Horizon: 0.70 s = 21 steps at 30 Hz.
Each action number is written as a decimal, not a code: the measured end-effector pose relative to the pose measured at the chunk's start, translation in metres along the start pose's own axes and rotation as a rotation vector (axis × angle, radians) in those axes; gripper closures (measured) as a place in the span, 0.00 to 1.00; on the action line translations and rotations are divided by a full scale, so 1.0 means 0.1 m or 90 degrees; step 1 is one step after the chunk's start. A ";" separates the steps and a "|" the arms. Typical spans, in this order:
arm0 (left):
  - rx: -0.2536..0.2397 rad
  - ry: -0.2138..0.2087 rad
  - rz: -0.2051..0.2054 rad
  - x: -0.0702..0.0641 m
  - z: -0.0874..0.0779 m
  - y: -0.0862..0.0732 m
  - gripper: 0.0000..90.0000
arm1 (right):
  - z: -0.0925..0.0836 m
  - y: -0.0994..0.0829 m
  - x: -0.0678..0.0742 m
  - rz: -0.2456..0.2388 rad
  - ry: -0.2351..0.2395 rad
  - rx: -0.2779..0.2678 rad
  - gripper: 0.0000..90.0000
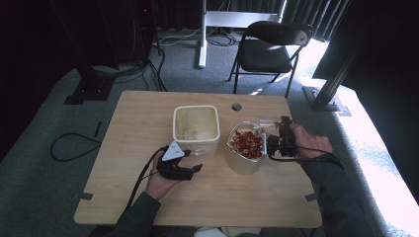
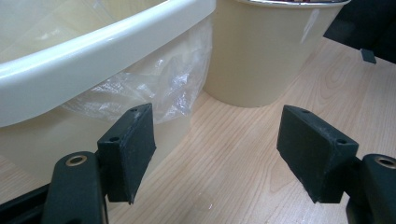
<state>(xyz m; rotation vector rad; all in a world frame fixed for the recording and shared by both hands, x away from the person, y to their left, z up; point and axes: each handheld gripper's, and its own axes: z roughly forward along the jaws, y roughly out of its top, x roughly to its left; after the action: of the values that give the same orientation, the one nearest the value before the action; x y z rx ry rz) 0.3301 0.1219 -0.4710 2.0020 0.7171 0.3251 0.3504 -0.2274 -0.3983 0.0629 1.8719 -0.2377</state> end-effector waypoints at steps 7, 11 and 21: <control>0.000 0.000 0.000 -0.01 0.01 0.00 0.31 | -0.01 -0.07 -0.05 0.171 0.060 -0.048 0.48; 0.000 -0.001 0.000 -0.02 0.01 0.00 0.31 | 0.00 -0.07 -0.05 0.244 0.092 -0.073 0.48; -0.003 0.002 0.000 -0.01 0.00 0.00 0.31 | 0.03 0.00 -0.01 0.389 0.161 -0.135 0.48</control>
<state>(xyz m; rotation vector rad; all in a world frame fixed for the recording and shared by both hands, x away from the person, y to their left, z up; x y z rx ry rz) 0.3289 0.1216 -0.4711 1.9969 0.7172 0.3290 0.3538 -0.2275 -0.3983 0.5295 2.0210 0.4051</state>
